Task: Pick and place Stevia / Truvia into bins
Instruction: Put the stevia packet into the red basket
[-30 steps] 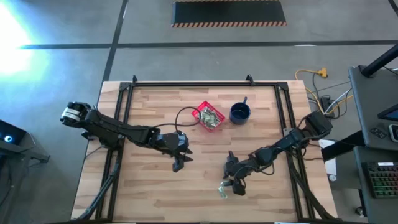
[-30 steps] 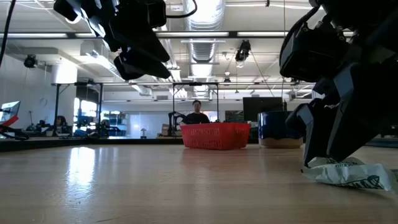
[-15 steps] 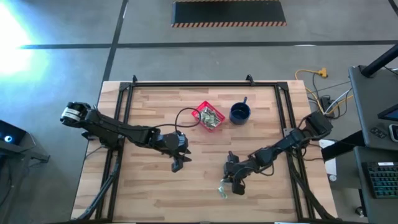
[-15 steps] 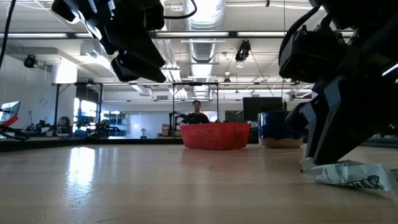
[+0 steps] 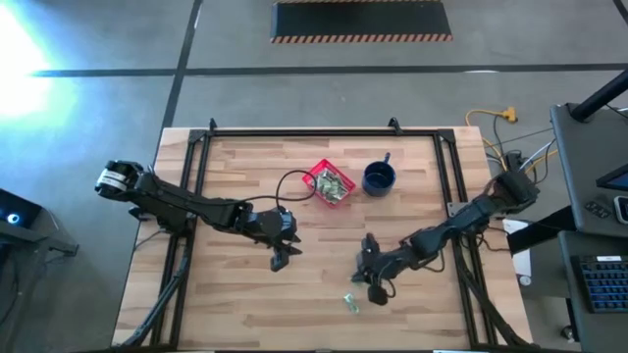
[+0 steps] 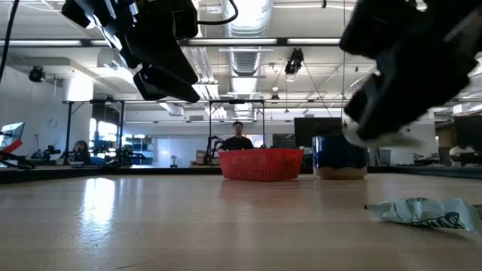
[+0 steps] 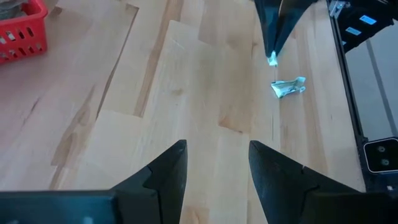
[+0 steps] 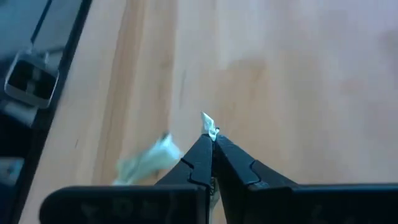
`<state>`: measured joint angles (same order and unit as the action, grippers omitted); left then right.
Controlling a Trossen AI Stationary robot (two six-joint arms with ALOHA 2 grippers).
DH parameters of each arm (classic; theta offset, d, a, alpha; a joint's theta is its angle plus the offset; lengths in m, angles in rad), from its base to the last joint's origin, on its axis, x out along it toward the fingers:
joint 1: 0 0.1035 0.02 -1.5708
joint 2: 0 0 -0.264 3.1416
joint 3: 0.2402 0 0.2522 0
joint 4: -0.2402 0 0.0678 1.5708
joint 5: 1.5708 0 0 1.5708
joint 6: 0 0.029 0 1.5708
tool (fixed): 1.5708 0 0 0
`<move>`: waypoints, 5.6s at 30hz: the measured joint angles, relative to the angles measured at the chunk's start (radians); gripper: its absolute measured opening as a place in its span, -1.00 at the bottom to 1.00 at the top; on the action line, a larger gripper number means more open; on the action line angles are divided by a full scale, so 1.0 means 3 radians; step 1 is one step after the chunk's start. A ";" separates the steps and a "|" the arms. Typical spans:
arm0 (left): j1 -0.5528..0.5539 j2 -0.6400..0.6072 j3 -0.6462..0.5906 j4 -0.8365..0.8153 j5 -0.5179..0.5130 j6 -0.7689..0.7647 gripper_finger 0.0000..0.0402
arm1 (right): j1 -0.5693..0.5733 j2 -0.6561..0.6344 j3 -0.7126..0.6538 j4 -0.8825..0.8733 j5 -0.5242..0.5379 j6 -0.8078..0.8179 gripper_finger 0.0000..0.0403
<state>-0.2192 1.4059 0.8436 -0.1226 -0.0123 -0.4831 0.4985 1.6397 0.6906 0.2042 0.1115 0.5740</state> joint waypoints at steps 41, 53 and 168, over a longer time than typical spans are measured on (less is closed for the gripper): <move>0.0004 0.0000 0.0005 0.0663 -0.0532 -0.0118 -0.23 | -0.2316 -0.0440 0.0012 0.0380 0.0594 -0.0636 -0.96; 0.0004 0.0000 0.0005 0.0658 -0.0670 -0.0125 -0.23 | -0.2631 0.0054 0.0278 0.0559 -0.0384 -0.0676 -0.95; -0.0130 0.0000 -0.0217 0.0634 -0.0388 -0.0085 -0.23 | 0.0511 0.1587 0.2360 -0.3071 0.0724 0.1704 -0.93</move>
<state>-0.2581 1.4059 0.7784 0.0677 -0.1287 -0.5087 0.6518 2.1159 1.3985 -0.7171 0.3286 1.0852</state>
